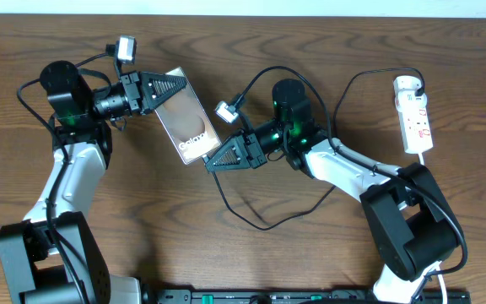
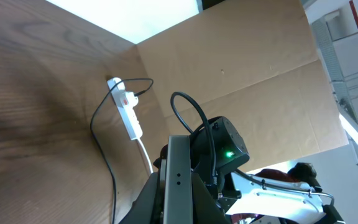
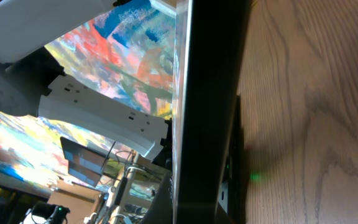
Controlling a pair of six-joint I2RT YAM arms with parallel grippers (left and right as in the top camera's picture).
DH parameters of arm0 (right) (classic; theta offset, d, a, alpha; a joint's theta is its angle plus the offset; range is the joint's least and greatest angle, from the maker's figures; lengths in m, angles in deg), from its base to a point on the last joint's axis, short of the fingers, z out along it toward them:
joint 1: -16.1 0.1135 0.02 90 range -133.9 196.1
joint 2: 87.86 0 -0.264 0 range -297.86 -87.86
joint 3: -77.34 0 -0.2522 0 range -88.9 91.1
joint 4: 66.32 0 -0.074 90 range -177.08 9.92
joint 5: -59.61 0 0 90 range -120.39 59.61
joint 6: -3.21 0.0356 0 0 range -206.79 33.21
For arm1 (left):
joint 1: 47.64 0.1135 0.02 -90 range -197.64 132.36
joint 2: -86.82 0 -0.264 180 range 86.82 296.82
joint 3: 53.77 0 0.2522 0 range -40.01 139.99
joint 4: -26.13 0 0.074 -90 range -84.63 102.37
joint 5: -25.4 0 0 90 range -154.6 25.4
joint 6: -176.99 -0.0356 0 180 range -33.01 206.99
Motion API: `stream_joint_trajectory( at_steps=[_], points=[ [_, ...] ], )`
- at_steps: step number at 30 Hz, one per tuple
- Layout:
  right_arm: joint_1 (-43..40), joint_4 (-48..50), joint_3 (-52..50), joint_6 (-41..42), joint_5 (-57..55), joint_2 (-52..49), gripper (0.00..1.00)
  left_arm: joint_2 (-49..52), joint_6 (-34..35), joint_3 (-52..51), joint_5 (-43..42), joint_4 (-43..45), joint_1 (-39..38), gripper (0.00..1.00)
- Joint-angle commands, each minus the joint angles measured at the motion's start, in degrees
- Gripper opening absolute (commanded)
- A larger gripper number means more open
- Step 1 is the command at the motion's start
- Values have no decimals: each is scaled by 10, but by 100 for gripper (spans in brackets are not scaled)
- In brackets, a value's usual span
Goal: Plug charger to phone and switch on socket
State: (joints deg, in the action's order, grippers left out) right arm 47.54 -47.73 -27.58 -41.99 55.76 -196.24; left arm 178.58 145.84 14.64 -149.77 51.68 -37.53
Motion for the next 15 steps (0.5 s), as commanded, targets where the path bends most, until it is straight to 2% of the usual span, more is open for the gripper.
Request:
stream_joint_trajectory(
  at_steps=[1, 13, 14, 15],
  points=[
    [-4, 7, 6, 4, -31, 1, 1, -11, -4, 0, -34, 3, -14, 8],
    [-11, 13, 6, 6, -31, 1, 1, -11, -14, 0, -43, 3, -14, 8],
    [-11, 13, 6, 6, -31, 1, 2, -11, -14, 0, -43, 3, -14, 7],
    [-11, 13, 6, 6, -31, 1, 11, -11, -14, 0, -43, 3, -14, 7]
  ],
)
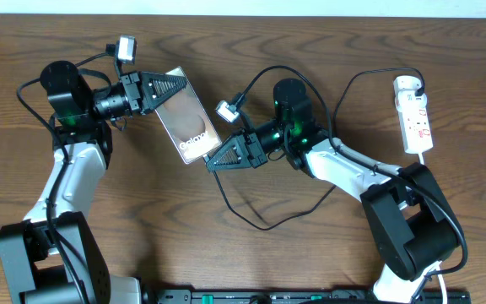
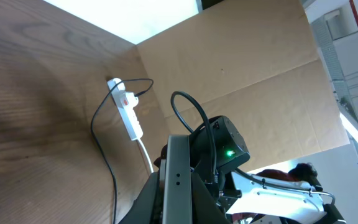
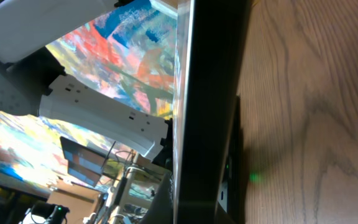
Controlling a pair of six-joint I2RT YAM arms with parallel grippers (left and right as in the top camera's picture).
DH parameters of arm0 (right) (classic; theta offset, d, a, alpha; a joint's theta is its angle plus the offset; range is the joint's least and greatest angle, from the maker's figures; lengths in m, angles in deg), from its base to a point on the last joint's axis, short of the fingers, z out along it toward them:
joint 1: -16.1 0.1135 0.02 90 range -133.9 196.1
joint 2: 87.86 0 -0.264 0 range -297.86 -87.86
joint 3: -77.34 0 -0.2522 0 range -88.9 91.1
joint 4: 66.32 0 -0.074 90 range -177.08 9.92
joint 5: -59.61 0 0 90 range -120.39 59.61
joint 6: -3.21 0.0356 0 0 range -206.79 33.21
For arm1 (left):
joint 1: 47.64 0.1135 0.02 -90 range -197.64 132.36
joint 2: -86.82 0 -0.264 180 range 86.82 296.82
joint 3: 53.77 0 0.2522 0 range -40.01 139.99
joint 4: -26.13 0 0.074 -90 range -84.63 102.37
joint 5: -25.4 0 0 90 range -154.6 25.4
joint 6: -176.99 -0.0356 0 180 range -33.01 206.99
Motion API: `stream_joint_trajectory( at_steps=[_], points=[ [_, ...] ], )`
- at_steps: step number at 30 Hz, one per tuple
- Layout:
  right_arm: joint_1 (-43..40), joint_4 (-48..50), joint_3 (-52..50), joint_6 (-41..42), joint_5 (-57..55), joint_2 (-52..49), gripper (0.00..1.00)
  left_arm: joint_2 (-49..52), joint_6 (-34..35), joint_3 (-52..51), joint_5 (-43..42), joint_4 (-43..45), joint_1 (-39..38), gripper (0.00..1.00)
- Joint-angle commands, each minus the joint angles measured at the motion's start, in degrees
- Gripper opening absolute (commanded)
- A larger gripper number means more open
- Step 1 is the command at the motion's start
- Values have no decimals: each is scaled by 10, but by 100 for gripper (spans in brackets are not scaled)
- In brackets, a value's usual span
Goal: Plug charger to phone and switch on socket
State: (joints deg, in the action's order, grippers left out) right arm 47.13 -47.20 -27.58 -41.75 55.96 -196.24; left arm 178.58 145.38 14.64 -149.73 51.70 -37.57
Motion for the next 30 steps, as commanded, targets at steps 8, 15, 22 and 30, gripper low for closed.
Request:
stream_joint_trajectory(
  at_steps=[8, 15, 22, 30],
  points=[
    [-7, 8, 6, 4, -32, 1, 99, -11, -10, 0, -42, 7, -12, 7],
    [-8, 8, 6, 3, -33, 1, 99, -11, -10, 0, -40, 7, 13, 7],
    [-36, 8, 6, 3, -33, 1, 99, -11, -10, 0, -40, -15, 92, 8],
    [-94, -10, 6, 6, -57, 1, 99, -11, -59, -1, -40, -129, 142, 7]
  ],
)
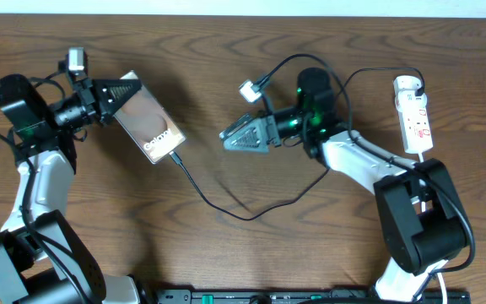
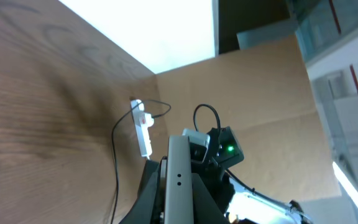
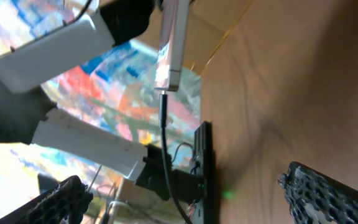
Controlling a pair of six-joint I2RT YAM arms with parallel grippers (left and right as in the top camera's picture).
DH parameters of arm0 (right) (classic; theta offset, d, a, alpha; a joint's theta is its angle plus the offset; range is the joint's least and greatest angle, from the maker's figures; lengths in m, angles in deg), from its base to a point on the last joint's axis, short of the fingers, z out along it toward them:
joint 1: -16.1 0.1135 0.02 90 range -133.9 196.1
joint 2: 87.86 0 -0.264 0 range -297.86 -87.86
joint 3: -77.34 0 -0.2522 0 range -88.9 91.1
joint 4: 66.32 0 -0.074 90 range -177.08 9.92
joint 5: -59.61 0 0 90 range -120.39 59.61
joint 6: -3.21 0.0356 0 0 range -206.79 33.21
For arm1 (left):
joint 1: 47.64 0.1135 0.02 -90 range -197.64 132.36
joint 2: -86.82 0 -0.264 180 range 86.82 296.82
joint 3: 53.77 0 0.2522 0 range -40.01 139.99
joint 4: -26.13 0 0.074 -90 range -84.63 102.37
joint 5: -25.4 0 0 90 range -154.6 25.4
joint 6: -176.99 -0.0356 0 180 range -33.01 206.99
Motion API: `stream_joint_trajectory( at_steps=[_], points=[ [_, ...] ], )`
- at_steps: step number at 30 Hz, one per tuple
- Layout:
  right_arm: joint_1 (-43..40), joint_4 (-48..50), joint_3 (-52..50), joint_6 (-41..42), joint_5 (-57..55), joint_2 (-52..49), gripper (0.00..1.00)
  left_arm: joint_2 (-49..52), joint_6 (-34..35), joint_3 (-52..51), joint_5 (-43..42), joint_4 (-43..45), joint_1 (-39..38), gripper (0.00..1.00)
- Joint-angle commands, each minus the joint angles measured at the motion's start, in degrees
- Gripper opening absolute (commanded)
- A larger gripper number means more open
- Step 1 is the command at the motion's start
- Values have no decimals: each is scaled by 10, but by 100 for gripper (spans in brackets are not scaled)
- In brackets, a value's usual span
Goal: Plug charger to phone and switch on socket
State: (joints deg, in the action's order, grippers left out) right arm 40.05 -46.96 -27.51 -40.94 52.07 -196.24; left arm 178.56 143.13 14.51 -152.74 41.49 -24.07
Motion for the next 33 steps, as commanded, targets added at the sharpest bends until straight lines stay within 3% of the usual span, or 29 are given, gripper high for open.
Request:
stream_joint_trajectory(
  at_steps=[1, 6, 15, 24, 27, 33],
  points=[
    [-31, -22, 5, -2, -27, 1, 99, -11, -47, 1, -10, -39, 7, 7],
    [-65, -70, 5, -7, -64, 1, 99, -11, -89, 1, -8, -85, 6, 7],
    [-109, -163, 11, 17, -147, 4, 99, -11, -101, 1, -8, -85, 6, 7],
    [-132, -319, 20, -7, -351, 55, 99, -11, -108, 1, -8, -85, 6, 7],
    [-132, -393, 34, -48, -407, 84, 99, -11, -112, 1, -8, -85, 6, 7],
    [-130, -649, 114, -163, -604, 142, 99, -11, -125, 0, -3, -92, 6, 7]
  ],
)
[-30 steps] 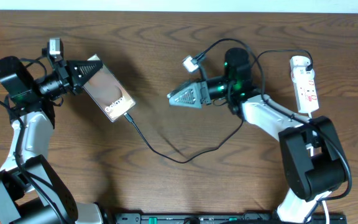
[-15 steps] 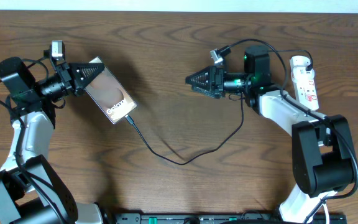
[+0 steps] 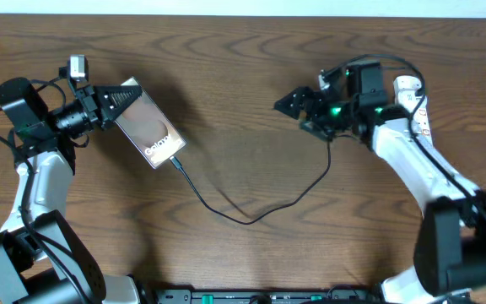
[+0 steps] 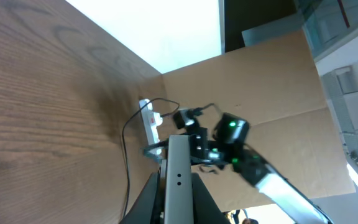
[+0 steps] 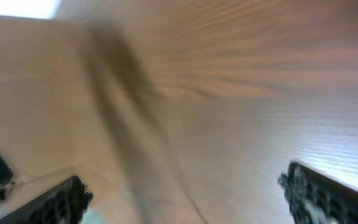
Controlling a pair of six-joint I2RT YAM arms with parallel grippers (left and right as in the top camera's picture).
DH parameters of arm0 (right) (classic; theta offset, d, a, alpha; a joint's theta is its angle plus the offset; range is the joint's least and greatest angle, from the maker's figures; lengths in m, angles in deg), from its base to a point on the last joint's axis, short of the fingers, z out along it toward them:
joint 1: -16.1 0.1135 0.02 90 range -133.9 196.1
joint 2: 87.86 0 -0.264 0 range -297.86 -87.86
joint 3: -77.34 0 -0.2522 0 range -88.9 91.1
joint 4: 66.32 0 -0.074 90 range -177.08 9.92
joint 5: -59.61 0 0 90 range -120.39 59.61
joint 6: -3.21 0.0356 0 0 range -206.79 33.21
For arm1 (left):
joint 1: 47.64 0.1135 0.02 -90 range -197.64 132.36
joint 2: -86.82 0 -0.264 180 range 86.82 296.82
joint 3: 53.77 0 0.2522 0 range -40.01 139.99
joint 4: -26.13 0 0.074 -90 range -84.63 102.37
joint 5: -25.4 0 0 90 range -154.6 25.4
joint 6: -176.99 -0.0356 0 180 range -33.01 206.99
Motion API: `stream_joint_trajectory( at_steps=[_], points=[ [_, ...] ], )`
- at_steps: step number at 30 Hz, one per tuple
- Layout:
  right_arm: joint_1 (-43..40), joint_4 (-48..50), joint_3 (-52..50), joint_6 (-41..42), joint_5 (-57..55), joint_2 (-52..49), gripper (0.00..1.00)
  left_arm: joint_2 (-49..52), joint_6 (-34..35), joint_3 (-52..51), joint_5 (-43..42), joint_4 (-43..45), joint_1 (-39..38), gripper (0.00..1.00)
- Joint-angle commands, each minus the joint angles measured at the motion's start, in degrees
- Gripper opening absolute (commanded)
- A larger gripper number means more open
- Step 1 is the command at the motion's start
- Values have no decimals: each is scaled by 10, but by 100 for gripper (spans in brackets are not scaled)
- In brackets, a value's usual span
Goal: Plug charger to phone and switch on socket
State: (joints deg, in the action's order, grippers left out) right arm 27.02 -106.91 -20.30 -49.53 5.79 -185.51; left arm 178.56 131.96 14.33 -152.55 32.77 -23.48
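My left gripper [image 3: 118, 103] is shut on a phone [image 3: 148, 128], held tilted above the left of the table with its screen up. A black charger cable [image 3: 243, 218] is plugged into the phone's lower end and loops across the table toward the right. The white power strip [image 3: 408, 86] lies at the far right, partly under my right arm. My right gripper [image 3: 292, 101] hangs open and empty just left of the strip. The left wrist view shows the phone's edge [image 4: 178, 186], the strip [image 4: 149, 121] and the cable [image 4: 124, 162]. The right wrist view is blurred, with its fingers [image 5: 61, 200] wide apart.
The wooden table [image 3: 251, 67] carries only the cable's slack loop in its middle. A brown cardboard wall [image 4: 253, 81] stands beyond the table. A black bar [image 3: 251, 297] runs along the front edge.
My right gripper has moved from the table's middle to the back right, close to the power strip, still open. The left gripper holds the plugged-in phone almost where it was.
At first my left gripper held the phone near the table's middle, with the right gripper at its lower end. Later the phone was at the left with the cable plugged in, and the right gripper open and apart. Now the right gripper is beside the strip.
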Motion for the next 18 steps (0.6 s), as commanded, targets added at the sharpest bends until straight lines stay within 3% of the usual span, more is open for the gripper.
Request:
stream_joint_trajectory(
  at_steps=[1, 4, 11, 18],
  points=[
    [0, -87, 55, -88, -181, 45, 99, -11, -21, 0, 3, -18, 0, 7],
    [0, -153, 75, -104, -262, 75, 99, -11, -84, -17, 79, -111, -1, 7],
    [0, -201, 75, -124, -321, 124, 99, -11, -210, -48, 260, -325, -1, 7],
    [0, -219, 75, -127, -329, 125, 99, -11, -240, -49, 400, -432, -1, 8]
  ],
)
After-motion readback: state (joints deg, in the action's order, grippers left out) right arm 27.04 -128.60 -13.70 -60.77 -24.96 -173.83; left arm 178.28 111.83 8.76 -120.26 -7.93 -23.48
